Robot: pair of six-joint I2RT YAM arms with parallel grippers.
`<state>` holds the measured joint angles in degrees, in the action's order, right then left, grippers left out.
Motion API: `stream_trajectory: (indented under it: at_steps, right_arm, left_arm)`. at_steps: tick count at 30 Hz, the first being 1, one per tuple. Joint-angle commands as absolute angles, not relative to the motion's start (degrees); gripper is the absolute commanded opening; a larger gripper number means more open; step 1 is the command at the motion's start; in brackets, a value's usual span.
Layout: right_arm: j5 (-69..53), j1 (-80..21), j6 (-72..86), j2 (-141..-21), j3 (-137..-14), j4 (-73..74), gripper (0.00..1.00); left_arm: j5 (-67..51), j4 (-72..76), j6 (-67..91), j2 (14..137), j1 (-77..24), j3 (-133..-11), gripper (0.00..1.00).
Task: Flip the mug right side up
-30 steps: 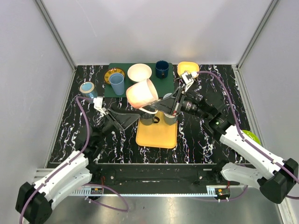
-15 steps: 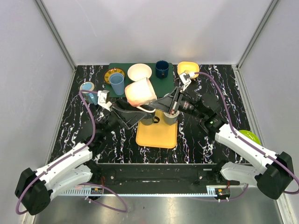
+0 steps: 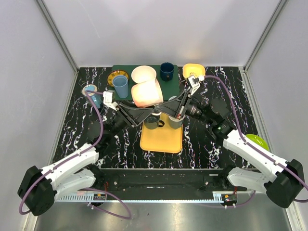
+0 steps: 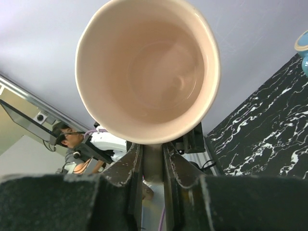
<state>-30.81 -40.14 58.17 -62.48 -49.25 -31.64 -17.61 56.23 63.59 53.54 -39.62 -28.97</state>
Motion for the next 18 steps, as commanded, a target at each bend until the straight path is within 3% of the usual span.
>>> stream_trajectory:
  at_steps: [1, 8, 13, 14, 15, 18]
  right_arm:
    - [-32.17, -41.66, 53.79, -59.85, -48.08, -31.29, 0.00]
    - [-32.08, -42.10, 50.72, -58.27, -45.79, -28.39, 0.00]
    - [-32.08, -42.27, 49.04, -57.57, -45.53, -25.67, 0.00]
    - [-32.17, -42.19, 48.43, -57.48, -45.53, -25.14, 0.00]
    - [-32.25, -42.27, 48.34, -57.48, -45.53, -24.70, 0.00]
    - [-32.34, -42.28, 47.55, -56.95, -45.26, -23.56, 0.00]
  left_arm:
    - [-13.01, 65.21, 65.74, 53.96, -39.55, -33.84, 0.50]
    - [-13.45, 65.39, 67.06, 55.37, -39.55, -35.86, 0.51]
    - [-13.71, 67.67, 68.11, 56.16, -39.55, -35.25, 0.21]
    - [-13.88, 67.68, 68.29, 56.16, -39.55, -35.24, 0.08]
    - [-13.97, 67.59, 68.29, 56.16, -39.55, -35.24, 0.03]
    - [-14.24, 66.98, 68.55, 55.90, -39.64, -35.33, 0.00]
